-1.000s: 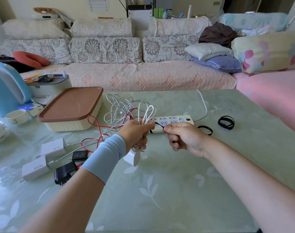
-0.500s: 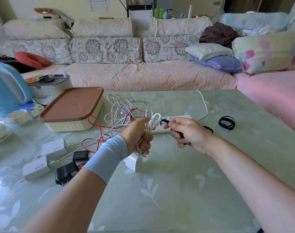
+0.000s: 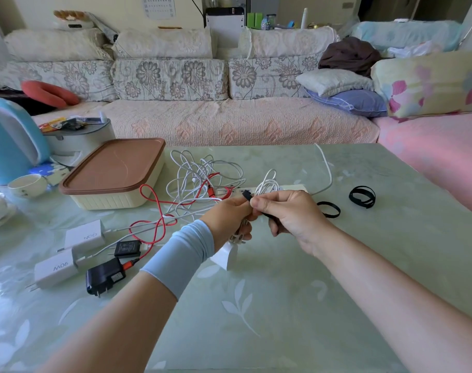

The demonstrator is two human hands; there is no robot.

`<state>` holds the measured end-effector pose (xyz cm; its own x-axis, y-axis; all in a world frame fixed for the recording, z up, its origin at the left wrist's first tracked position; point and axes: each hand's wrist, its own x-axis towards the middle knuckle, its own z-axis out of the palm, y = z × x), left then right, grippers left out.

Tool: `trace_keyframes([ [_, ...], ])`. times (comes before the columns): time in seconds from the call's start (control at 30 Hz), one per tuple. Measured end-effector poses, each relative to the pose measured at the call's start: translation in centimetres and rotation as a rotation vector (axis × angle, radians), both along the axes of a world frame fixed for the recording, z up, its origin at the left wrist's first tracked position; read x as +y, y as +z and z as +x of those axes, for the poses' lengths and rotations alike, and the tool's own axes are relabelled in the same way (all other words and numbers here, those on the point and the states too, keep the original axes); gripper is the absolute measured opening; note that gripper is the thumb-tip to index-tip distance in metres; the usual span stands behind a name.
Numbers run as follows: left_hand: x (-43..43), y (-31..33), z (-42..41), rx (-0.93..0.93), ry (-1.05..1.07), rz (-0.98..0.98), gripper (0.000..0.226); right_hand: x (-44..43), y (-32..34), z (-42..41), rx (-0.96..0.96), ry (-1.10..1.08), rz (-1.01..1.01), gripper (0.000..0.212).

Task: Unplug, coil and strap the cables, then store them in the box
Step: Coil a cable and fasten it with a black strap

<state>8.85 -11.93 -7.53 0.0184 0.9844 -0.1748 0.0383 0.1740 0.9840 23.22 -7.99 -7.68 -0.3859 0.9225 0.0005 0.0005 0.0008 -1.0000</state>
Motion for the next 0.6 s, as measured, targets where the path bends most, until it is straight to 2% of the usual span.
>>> trace_keyframes([
  [0.1,0.0,0.3,-0.1,-0.060,-0.025,-0.002,0.022,0.1,0.3,0.2,-0.025,-0.057,-0.046,0.020],
  [0.2,0.1,0.5,0.1,-0.166,-0.003,-0.081,0.018,0.1,0.5,0.5,-0.074,-0.080,-0.058,0.021],
  [0.27,0.3,0.5,0.5,-0.179,0.051,-0.105,0.028,0.2,0.5,0.7,-0.105,-0.070,-0.053,0.023],
  [0.4,0.4,0.6,0.7,-0.083,0.133,-0.091,0.045,0.2,0.5,0.9,-0.160,0.013,-0.059,0.026],
  [0.5,0.1,0.8,0.6,-0.029,0.138,-0.071,0.049,0.4,0.2,1.2,-0.135,0.135,-0.078,0.020],
  [0.6,0.1,0.9,0.3,-0.031,0.190,-0.031,0.044,1.0,-0.1,1.7,-0.163,0.176,-0.053,0.004],
])
